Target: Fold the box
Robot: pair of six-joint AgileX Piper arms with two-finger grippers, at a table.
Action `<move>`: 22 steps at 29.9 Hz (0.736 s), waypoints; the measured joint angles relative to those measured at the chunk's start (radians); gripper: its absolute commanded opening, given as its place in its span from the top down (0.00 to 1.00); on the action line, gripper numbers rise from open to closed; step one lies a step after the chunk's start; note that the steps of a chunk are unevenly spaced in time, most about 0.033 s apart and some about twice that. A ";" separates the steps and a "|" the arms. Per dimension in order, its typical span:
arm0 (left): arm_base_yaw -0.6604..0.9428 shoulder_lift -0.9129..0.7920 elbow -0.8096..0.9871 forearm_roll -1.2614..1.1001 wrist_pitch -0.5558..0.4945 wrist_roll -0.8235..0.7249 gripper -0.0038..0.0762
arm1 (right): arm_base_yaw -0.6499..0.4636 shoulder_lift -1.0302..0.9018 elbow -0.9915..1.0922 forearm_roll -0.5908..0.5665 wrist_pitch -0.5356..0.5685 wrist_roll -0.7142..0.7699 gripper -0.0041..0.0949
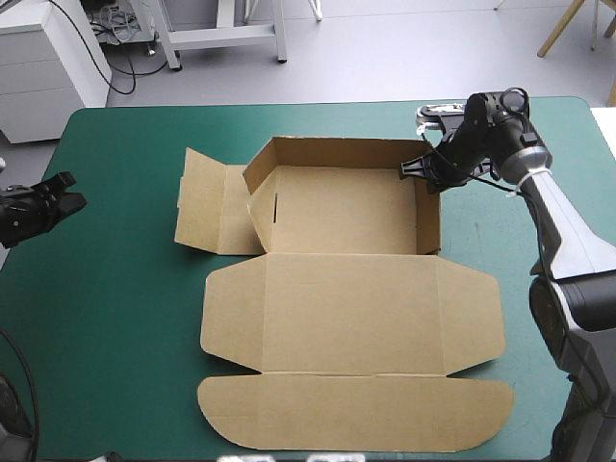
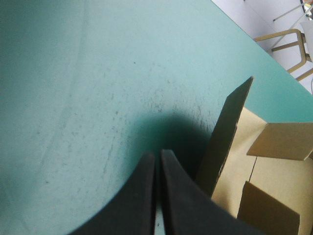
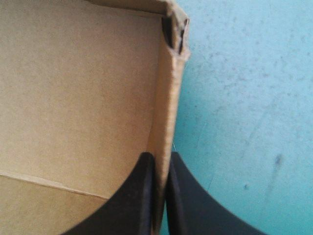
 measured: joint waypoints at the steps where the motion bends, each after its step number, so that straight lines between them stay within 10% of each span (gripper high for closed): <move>1: 0.000 0.000 0.000 -0.002 -0.001 0.000 0.94 | 0.000 0.010 -0.007 0.006 0.000 -0.017 0.86; 11: 0.000 0.000 0.000 -0.003 -0.002 0.000 0.94 | -0.003 0.043 -0.040 -0.009 -0.001 -0.063 0.14; 22: 0.000 0.000 0.000 0.001 0.009 0.000 0.94 | -0.003 -0.075 -0.153 -0.034 0.008 0.042 0.13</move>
